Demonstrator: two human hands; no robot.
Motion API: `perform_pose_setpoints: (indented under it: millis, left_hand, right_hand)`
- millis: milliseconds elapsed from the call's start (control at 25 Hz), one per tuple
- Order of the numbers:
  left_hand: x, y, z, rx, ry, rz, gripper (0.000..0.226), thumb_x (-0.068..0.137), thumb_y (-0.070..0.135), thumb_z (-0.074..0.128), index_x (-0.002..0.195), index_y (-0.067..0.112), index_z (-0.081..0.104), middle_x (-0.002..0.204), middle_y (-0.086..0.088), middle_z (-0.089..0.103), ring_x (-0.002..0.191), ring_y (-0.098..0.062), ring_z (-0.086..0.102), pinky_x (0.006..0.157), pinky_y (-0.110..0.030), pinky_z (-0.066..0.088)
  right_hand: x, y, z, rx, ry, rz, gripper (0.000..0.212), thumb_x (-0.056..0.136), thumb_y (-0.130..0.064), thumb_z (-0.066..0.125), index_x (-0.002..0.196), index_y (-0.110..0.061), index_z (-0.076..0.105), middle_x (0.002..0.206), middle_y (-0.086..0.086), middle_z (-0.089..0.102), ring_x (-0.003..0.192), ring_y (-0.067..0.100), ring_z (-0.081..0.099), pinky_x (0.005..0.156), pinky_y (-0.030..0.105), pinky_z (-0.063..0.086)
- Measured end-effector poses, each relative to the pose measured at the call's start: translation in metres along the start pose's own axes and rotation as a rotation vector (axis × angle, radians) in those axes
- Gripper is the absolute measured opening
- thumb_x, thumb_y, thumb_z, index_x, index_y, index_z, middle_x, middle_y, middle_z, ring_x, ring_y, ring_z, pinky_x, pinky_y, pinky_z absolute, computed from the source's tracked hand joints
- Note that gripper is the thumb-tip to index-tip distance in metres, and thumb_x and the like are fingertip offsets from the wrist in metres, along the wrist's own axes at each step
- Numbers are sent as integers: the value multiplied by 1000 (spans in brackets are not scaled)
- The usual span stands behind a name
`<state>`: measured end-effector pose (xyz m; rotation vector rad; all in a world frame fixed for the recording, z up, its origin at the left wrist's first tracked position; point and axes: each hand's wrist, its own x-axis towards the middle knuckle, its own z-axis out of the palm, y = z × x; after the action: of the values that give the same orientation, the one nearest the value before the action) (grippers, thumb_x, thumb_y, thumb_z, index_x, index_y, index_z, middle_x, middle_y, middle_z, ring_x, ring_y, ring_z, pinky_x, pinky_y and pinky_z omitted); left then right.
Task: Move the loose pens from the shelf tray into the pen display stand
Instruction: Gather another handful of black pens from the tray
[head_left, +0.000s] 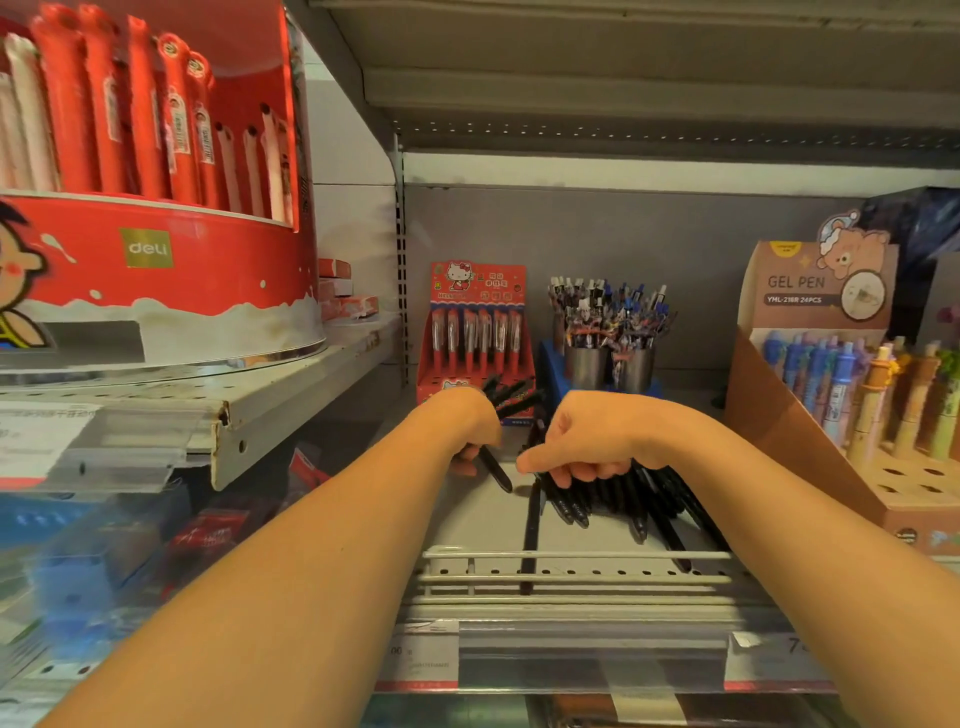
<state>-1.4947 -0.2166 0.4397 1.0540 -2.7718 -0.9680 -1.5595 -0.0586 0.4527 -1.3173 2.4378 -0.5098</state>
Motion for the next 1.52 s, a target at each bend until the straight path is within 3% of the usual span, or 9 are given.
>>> perform_pose_setpoints:
  millis: [80, 160, 240, 400, 520, 720, 920, 1240, 1520]
  left_hand:
    - [-2, 0, 2, 120, -53, -15, 30, 98, 29, 64, 89, 4, 51, 67, -10, 45, 66, -29, 56, 87, -40, 58]
    - [0, -1, 4, 133, -81, -24, 36, 94, 34, 69, 104, 2, 54, 82, -13, 50, 82, -32, 59, 93, -45, 57]
    - [3, -2, 6, 118, -87, -37, 32, 94, 31, 69, 101, 4, 53, 83, -11, 50, 77, -28, 58, 78, -38, 60]
    - [7, -3, 11, 87, -55, -77, 20, 97, 22, 61, 85, 9, 52, 69, -6, 49, 55, -18, 48, 41, -24, 46]
    - [12, -5, 11, -25, -31, -67, 20, 97, 23, 56, 82, 9, 52, 59, -5, 43, 49, -17, 42, 43, -24, 44]
    - [2, -1, 1, -256, 131, 57, 27, 100, 32, 55, 84, 10, 50, 58, -8, 57, 26, -12, 44, 37, -18, 43]
    - [-24, 0, -7, -432, 239, 316, 18, 102, 26, 54, 96, 9, 50, 69, -7, 53, 54, -17, 49, 43, -25, 50]
    - [-99, -11, -21, -587, 356, 666, 5, 102, 19, 53, 98, 16, 55, 70, 1, 63, 49, -13, 50, 47, -26, 44]
    - [-165, -26, -32, -593, 664, 728, 9, 102, 27, 56, 97, 20, 54, 67, -4, 50, 50, -15, 44, 48, -29, 39]
  right_hand:
    - [0, -5, 5, -83, -94, 35, 50, 84, -60, 71, 58, -18, 71, 48, -4, 51, 39, 13, 36, 44, 24, 29]
    - [1, -12, 11, -125, -128, 49, 50, 81, -63, 72, 59, -18, 71, 46, -6, 48, 40, 13, 34, 45, 24, 28]
    - [2, -16, 14, -140, -142, 54, 47, 80, -61, 75, 63, -17, 72, 46, -7, 46, 42, 14, 34, 45, 24, 27]
    - [2, -18, 15, -88, -177, 126, 34, 85, -39, 78, 67, -12, 70, 47, -4, 49, 37, 13, 32, 38, 22, 26]
    - [0, -13, 11, 41, -129, 185, 28, 89, -25, 70, 69, -7, 64, 47, 0, 52, 35, 13, 36, 39, 18, 28]
    - [-2, 3, -6, 364, 89, 158, 17, 93, -15, 63, 91, 2, 60, 70, 10, 61, 49, 19, 61, 47, 29, 54]
    - [-2, 5, -12, 584, 221, 41, 15, 95, -11, 65, 107, -2, 59, 62, 6, 61, 56, 21, 68, 50, 31, 59]
    - [-15, -12, -20, 636, 580, -275, 26, 95, -13, 71, 116, -7, 58, 89, 9, 67, 58, 13, 61, 58, 35, 64]
    - [-47, -53, -9, 726, 626, -599, 13, 90, -18, 76, 93, -10, 66, 77, 12, 67, 62, 9, 66, 62, 38, 65]
